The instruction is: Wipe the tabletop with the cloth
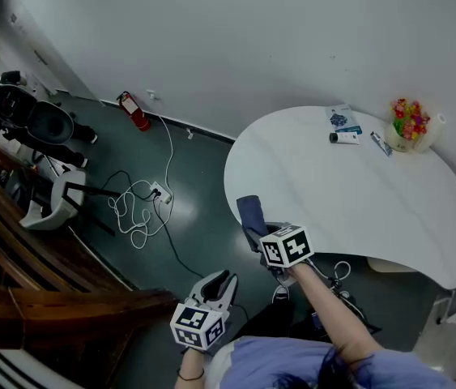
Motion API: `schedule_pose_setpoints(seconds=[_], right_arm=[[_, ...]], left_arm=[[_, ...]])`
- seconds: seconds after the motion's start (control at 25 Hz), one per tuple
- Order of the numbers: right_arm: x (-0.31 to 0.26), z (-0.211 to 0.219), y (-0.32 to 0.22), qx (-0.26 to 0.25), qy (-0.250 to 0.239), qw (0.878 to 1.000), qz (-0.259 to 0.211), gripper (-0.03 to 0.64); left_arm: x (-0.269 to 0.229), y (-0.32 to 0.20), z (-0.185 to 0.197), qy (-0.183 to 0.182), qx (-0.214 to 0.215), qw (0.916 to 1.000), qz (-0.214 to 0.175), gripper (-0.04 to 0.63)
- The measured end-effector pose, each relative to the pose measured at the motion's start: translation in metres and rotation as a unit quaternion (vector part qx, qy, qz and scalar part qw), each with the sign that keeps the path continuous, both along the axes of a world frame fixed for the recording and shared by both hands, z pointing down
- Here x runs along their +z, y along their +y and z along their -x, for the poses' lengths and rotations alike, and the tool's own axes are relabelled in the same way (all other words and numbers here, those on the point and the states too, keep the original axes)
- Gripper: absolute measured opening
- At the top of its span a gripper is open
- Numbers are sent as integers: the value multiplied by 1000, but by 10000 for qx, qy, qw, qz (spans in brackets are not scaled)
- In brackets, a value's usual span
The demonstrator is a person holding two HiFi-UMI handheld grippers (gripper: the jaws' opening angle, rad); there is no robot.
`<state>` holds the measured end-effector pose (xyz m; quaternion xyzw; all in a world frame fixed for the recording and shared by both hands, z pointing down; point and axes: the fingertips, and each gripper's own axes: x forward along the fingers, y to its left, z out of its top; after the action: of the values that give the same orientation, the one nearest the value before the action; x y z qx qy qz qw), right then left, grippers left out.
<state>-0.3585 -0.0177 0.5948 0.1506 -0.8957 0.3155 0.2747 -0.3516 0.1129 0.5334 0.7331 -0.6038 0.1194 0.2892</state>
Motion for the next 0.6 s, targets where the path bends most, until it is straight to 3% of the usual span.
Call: schedule_pose_setpoints(seconds=[0.24,0.6], right_arm=[[25,9,7,-148,324,9994,12,71],[57,-84,-6,272,838,9960,142,71]], left_arm=[[6,18,11,7,-248,9997,88,71],[8,2,-18,-7,0,10000,79,71]])
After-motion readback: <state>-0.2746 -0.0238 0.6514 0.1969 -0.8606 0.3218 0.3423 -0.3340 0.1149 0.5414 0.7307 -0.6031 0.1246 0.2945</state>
